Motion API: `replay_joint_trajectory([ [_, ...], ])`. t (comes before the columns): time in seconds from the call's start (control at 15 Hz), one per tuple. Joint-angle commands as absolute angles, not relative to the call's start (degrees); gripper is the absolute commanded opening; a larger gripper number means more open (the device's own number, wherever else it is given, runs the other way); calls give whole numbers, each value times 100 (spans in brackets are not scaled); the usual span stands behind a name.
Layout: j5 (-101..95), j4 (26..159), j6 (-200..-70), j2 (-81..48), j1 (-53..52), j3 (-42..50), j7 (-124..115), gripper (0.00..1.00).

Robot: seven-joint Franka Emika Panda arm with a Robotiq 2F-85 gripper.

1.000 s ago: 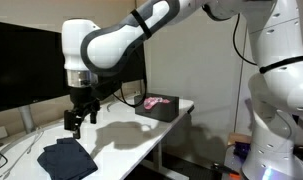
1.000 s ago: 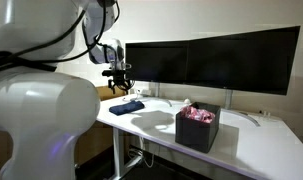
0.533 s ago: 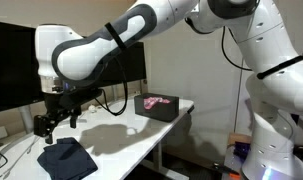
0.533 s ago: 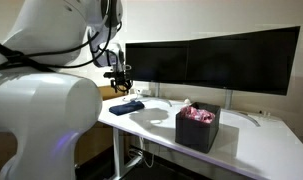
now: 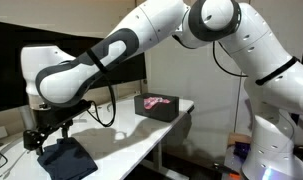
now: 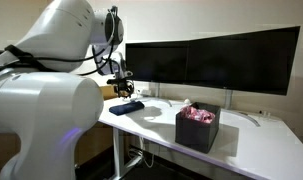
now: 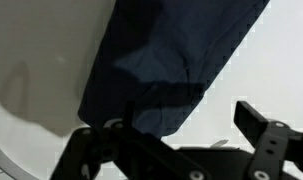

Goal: Pick up the cloths and put them in the box

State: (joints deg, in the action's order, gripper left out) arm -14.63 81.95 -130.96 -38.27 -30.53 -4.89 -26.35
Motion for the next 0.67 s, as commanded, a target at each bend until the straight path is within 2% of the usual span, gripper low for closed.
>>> replay_joint_trajectory([
  [0.0,-1544,7654,-12841,-4268,-3222,-317,-2785,100],
  [0.6,-1266,7089,-12403,-4921,-3148,-350,-2531,100],
])
